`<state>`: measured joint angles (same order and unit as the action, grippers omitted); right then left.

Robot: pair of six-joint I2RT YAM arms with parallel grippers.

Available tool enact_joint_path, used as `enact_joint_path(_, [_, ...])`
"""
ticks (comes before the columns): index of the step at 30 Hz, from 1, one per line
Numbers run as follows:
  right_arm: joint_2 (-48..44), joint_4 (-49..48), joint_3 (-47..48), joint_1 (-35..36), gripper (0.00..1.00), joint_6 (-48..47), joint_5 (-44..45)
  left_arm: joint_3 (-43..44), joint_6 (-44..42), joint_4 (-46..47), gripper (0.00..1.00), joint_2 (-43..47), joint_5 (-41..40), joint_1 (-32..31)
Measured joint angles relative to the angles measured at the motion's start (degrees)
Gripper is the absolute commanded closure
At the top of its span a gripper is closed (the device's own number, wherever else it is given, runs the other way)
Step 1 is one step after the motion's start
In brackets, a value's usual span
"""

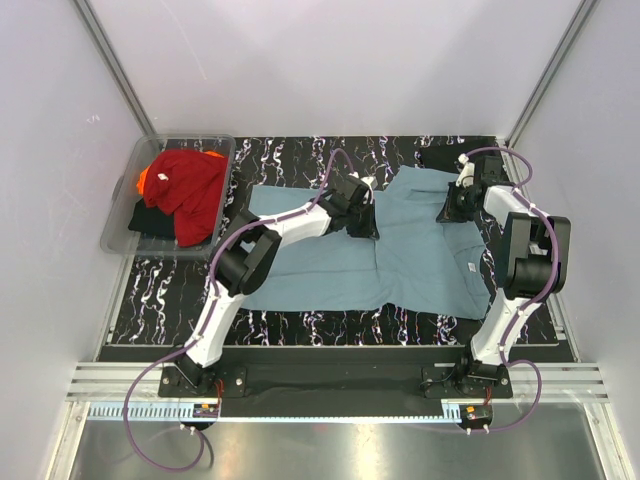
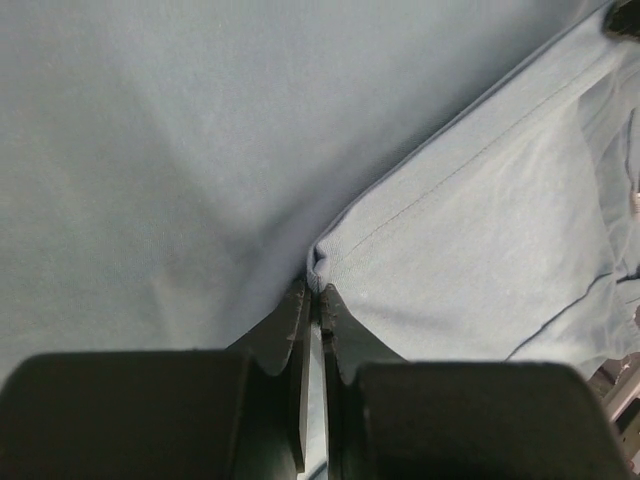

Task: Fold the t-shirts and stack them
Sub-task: Fold the tshirt

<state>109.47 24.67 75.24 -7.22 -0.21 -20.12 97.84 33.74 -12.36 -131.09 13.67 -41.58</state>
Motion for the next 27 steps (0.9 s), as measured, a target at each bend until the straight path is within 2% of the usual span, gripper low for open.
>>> enact_joint_path(4, [0.0,0.0,0.0,0.0,0.99,0.0,0.1,0.0,-0.1,0.0,0.92,0.6,0.0,0.0])
enact_joint_path(9, [0.0,0.0,0.0,0.0,0.83,1.1,0.5,0.0,-0.7,-0.1,0.71,0.6,0.0,0.0])
enact_joint_path(10, [0.0,0.0,0.0,0.0,0.80,1.7,1.0,0.0,-0.8,-0.2,0.71,0.6,0.0,0.0])
enact_joint_path(11, [0.0,0.2,0.0,0.0,0.73,2.6,1.6,0.0,-0.9,-0.3,0.70,0.6,-0.1,0.0])
enact_joint_path(14, [0.0,2.1,0.9,0.0,0.65,5.5,3.8,0.0,-1.6,-2.3,0.63,1.0,-0.2,0.0])
enact_joint_path(20, [-2.1,11.9,3.0,0.1,0.67,19.3,12.9,-1.3,-3.0,-8.3,0.59,7.1,-3.3,0.0])
enact_joint_path(25, [-8.6,20.8,0.2,0.1,0.83,32.8,16.1,-5.7,-4.1,-9.9,0.58,18.0,-4.5,0.7])
enact_joint_path(27, [-11.3,23.2,-3.5,0.1,0.83,37.4,16.3,-9.6,-4.1,-9.6,0.58,23.1,-4.4,1.3])
